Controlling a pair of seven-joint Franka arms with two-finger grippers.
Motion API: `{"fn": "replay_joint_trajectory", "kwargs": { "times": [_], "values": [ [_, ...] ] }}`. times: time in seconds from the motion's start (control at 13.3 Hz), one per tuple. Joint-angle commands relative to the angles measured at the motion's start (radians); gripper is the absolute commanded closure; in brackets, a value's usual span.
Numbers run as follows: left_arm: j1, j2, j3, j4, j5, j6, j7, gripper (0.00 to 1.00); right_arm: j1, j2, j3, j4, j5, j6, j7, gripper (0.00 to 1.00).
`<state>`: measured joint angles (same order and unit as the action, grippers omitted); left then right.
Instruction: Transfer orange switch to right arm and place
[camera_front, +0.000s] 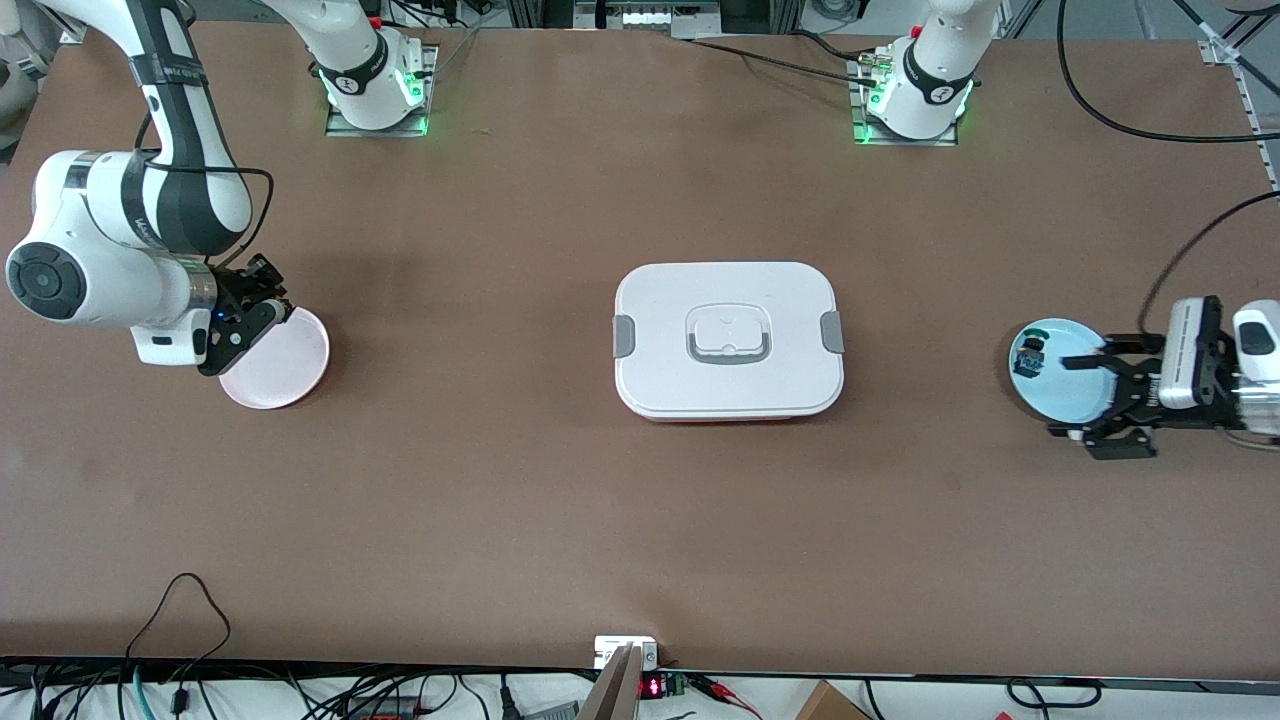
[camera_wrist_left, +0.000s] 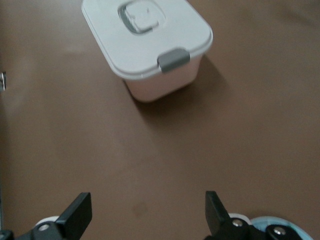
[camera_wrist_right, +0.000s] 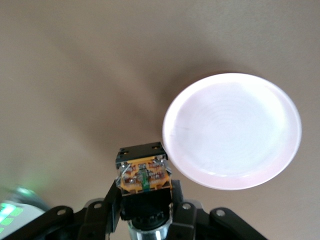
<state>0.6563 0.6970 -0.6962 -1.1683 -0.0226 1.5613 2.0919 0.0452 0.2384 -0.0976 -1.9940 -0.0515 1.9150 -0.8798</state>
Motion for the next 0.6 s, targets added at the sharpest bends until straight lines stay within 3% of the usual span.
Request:
{"fn": "replay_joint_trajectory", "kwargs": {
  "times": [0.0,0.15,0.38,0.53],
  "values": [
    [-0.014,-0.043,-0.009,0.051,0.223,-0.01,0.056,0.0,-0.056,-0.021,0.007,-0.074,-0.03,0.106,-0.155,1.0],
    [-0.043,-0.115,-0.009,0.052,0.341,-0.012,0.056,0.0,-0.064,-0.014,0.009,-0.101,-0.08,0.183,-0.211,1.0],
    [-0.043,-0.206,-0.006,0.053,0.365,-0.012,0.039,0.0,-0.079,0.01,0.009,-0.132,-0.09,0.294,-0.313,1.0],
    [-0.043,-0.286,-0.006,0.045,0.369,-0.012,-0.088,0.0,-0.087,0.024,0.007,-0.178,-0.091,0.404,-0.335,1.0]
  ]
}}
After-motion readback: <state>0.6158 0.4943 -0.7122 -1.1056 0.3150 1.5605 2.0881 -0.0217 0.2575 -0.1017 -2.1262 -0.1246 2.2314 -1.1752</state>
